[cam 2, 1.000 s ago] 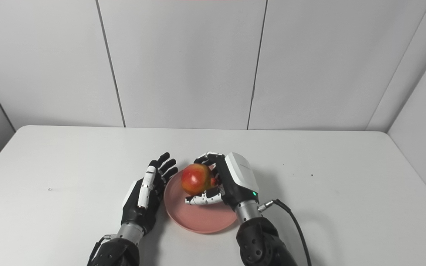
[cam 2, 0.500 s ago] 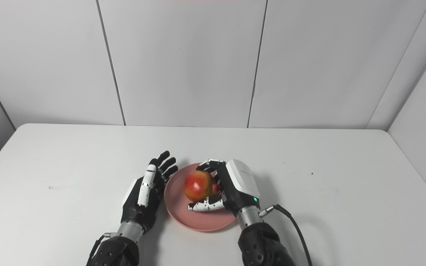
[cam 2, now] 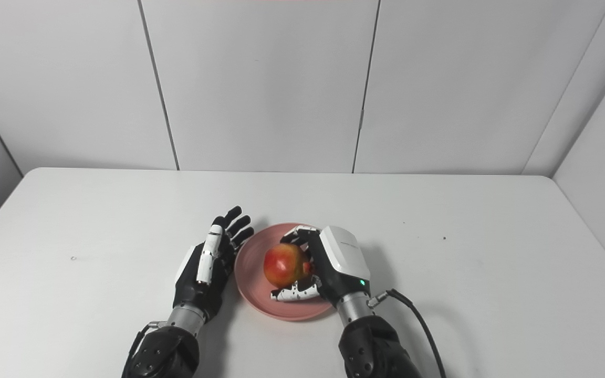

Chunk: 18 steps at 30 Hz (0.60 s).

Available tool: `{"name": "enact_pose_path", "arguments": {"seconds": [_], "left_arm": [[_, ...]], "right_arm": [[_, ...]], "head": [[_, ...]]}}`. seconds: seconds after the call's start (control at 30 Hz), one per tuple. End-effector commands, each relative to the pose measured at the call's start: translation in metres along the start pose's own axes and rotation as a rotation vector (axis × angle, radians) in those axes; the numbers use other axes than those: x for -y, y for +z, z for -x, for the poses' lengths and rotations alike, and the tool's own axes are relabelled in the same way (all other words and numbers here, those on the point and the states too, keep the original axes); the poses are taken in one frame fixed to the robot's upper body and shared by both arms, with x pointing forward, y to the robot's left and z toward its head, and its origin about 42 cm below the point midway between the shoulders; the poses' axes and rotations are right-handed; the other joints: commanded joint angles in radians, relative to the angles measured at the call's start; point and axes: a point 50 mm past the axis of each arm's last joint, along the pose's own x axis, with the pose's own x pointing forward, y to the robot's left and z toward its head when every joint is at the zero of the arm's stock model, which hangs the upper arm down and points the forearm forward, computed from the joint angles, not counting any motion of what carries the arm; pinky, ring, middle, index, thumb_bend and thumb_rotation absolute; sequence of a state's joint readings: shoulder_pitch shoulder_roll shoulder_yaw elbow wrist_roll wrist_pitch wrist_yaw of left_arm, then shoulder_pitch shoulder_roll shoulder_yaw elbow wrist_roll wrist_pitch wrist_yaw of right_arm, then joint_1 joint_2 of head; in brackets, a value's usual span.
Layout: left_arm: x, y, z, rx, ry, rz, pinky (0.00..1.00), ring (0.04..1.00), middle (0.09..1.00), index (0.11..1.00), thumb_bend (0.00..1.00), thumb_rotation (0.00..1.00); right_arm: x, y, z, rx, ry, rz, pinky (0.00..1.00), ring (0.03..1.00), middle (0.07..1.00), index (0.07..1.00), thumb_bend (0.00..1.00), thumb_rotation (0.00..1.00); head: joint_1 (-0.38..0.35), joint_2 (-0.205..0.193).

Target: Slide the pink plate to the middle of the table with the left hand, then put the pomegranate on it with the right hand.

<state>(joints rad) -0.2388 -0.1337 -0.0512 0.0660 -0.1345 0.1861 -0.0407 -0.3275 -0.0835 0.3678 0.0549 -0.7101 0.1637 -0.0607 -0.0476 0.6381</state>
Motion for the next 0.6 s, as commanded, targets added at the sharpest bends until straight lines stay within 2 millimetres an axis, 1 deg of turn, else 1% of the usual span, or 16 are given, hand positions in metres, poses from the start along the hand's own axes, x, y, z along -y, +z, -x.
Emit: {"name": "enact_pose_path", "arguments": {"seconds": [0.0, 0.07, 0.1, 0.13, 0.17, 0.2, 0.27, 0.33, 0.37, 0.43, 0.57], "left_arm": [[0.0071, 0.0091, -0.0055, 0.019, -0.020, 0.005, 0.91, 0.898, 0.913, 0.898, 0.44, 1.00], [0.0071, 0.0093, -0.0055, 0.018, -0.019, 0.005, 0.91, 0.898, 0.913, 0.898, 0.44, 1.00], [0.0071, 0.0093, -0.0055, 0.017, -0.018, 0.004, 0.91, 0.898, 0.913, 0.897, 0.44, 1.00], [0.0074, 0.0095, -0.0054, 0.017, -0.017, 0.004, 0.91, 0.898, 0.913, 0.897, 0.44, 1.00], [0.0076, 0.0097, -0.0054, 0.017, -0.015, 0.003, 0.91, 0.896, 0.911, 0.896, 0.44, 1.00], [0.0078, 0.0098, -0.0054, 0.017, -0.014, 0.003, 0.90, 0.896, 0.910, 0.895, 0.44, 1.00], [0.0081, 0.0101, -0.0054, 0.017, -0.013, 0.003, 0.90, 0.893, 0.907, 0.892, 0.44, 1.00], [0.0083, 0.0102, -0.0051, 0.016, -0.012, 0.001, 0.90, 0.892, 0.905, 0.890, 0.44, 1.00], [0.0084, 0.0102, -0.0050, 0.016, -0.013, 0.000, 0.90, 0.891, 0.905, 0.890, 0.44, 1.00], [0.0086, 0.0103, -0.0050, 0.016, -0.014, -0.002, 0.90, 0.890, 0.905, 0.890, 0.44, 1.00], [0.0091, 0.0106, -0.0051, 0.017, -0.014, -0.002, 0.90, 0.889, 0.904, 0.890, 0.44, 1.00]], "right_arm": [[0.0124, 0.0131, -0.0050, 0.091, -0.055, 0.020, 0.46, 0.536, 0.552, 0.498, 0.53, 0.07], [0.0121, 0.0127, -0.0046, 0.093, -0.040, 0.032, 0.48, 0.558, 0.596, 0.495, 0.52, 0.12], [0.0120, 0.0126, -0.0044, 0.094, -0.033, 0.037, 0.54, 0.608, 0.646, 0.603, 0.68, 0.16], [0.0121, 0.0125, -0.0041, 0.092, -0.018, 0.043, 0.55, 0.625, 0.664, 0.639, 0.73, 0.17], [0.0123, 0.0124, -0.0038, 0.091, -0.008, 0.047, 0.60, 0.665, 0.701, 0.683, 0.76, 0.20], [0.0124, 0.0123, -0.0035, 0.087, 0.007, 0.051, 0.63, 0.691, 0.724, 0.711, 0.78, 0.22], [0.0125, 0.0121, -0.0030, 0.079, 0.030, 0.063, 0.72, 0.784, 0.807, 0.794, 0.83, 0.27], [0.0124, 0.0116, -0.0025, 0.072, 0.051, 0.077, 0.75, 0.808, 0.826, 0.814, 0.84, 0.28], [0.0123, 0.0113, -0.0022, 0.070, 0.059, 0.082, 0.79, 0.842, 0.857, 0.846, 0.86, 0.31], [0.0121, 0.0107, -0.0018, 0.069, 0.073, 0.095, 0.83, 0.874, 0.886, 0.875, 0.88, 0.34], [0.0127, 0.0107, -0.0018, 0.070, 0.084, 0.114, 0.87, 0.906, 0.913, 0.903, 0.89, 0.38]], "head": [[0.000, -0.001], [0.000, 0.000], [0.000, 0.000], [0.001, 0.001], [0.001, 0.001], [0.001, 0.001], [0.001, 0.001], [0.002, 0.004], [0.002, 0.004], [0.002, 0.004], [0.003, 0.004]]}}
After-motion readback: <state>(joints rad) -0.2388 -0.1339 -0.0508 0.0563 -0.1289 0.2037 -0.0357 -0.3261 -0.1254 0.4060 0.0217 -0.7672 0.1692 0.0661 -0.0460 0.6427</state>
